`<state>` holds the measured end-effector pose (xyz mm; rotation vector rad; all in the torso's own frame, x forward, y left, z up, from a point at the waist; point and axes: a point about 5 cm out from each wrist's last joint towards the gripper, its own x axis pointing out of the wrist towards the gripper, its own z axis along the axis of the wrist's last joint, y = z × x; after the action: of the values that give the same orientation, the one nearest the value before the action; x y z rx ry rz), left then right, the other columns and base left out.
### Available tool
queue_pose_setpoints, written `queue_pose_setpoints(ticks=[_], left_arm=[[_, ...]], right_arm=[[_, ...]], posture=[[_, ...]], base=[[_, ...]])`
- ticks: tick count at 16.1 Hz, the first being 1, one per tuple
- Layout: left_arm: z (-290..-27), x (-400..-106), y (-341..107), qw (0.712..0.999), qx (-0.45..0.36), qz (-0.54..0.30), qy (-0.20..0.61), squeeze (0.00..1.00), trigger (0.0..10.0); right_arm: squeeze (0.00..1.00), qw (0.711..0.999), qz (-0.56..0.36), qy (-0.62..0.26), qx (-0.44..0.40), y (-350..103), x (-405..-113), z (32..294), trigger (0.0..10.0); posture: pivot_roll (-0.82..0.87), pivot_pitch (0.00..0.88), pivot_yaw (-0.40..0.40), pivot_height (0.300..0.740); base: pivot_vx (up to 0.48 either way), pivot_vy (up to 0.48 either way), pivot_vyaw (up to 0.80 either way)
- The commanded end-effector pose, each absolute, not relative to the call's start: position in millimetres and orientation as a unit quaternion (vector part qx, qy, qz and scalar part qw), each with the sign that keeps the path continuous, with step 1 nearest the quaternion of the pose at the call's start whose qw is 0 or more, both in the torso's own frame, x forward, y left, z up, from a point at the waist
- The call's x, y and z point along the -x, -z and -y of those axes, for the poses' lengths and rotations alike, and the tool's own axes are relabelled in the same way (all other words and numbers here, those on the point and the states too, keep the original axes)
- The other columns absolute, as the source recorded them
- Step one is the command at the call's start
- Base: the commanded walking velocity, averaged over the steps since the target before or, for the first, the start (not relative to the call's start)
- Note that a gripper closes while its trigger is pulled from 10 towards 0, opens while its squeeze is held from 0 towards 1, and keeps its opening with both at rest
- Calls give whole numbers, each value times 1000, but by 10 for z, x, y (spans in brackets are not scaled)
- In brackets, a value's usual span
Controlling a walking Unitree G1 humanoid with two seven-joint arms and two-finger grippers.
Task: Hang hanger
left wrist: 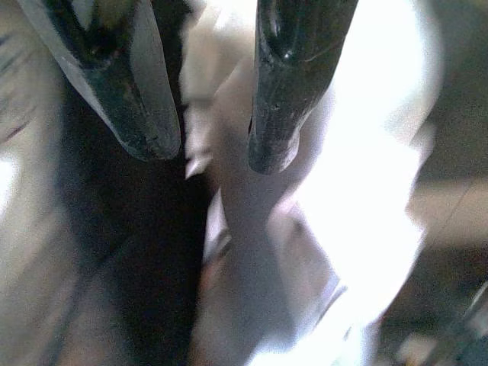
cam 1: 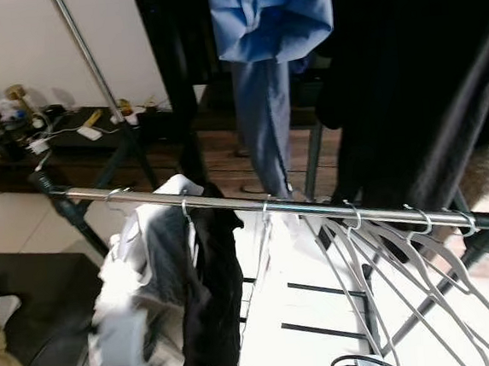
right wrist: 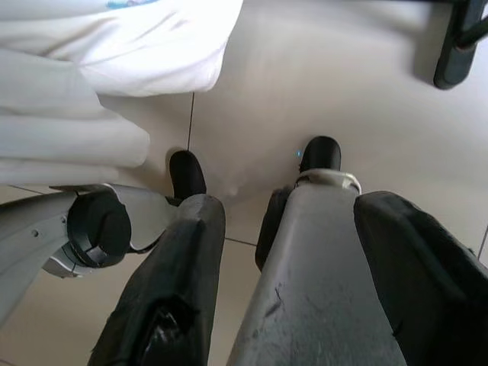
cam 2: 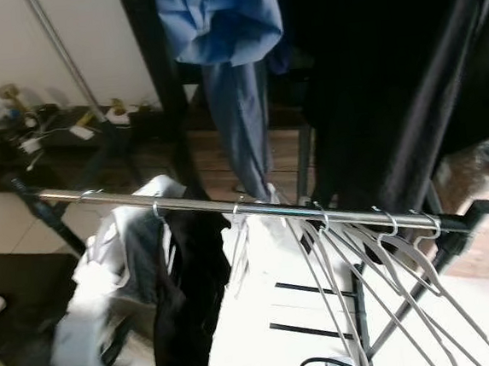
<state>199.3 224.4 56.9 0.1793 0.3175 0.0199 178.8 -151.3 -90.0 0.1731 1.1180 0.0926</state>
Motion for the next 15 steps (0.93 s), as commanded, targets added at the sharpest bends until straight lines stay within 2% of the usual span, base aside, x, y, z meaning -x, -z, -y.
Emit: queue_pose_setpoints(ticks=[1, 3, 4, 7, 9, 11, 12, 15], left_arm=[[-2354, -1890, -419, 976, -89, -196, -29, 0, 10000], [-2574, -1689, 154, 941, -51, -333, -38, 0, 10000], [-2601, -1667, 340, 926, -50, -372, -36, 0, 10000], [-2497, -1615, 649, 887, -41, -459, -35, 0, 10000], [-2406, -1502, 831, 853, -67, -517, -21, 0, 10000], [-2378, -1440, 896, 821, -159, -548, 16, 0, 10000], [-2367, -1441, 907, 818, -175, -548, 20, 0, 10000], [-2312, -1479, 919, 826, -150, -543, -5, 0, 10000]], right_arm=[[0, 839, -536, -40, -82, 925, -1733, 1512, 10000], [0, 840, -535, -26, -90, 926, -1735, 1525, 10000], [0, 840, -534, -19, -93, 925, -1737, 1534, 10000], [0, 838, -536, -2, -97, 925, -1740, 1548, 10000], [0, 841, -531, 13, -105, 910, -1774, 1572, 10000], [0, 839, -532, 25, -110, 907, -1783, 1587, 10000], [0, 838, -534, 27, -109, 909, -1778, 1589, 10000], [0, 836, -539, 27, -103, 913, -1769, 1599, 10000]], posture=[[59, 107, 24, 740], [64, 76, 22, 740], [65, 67, 24, 740], [38, 49, 29, 740], [22, 45, 30, 740], [24, 41, 31, 740], [22, 34, 31, 740], [25, 16, 27, 740]], base=[[0, 0, 0], [0, 0, 0], [0, 0, 0], [0, 0, 0], [0, 0, 0], [0, 0, 0], [0, 0, 0], [0, 0, 0]])
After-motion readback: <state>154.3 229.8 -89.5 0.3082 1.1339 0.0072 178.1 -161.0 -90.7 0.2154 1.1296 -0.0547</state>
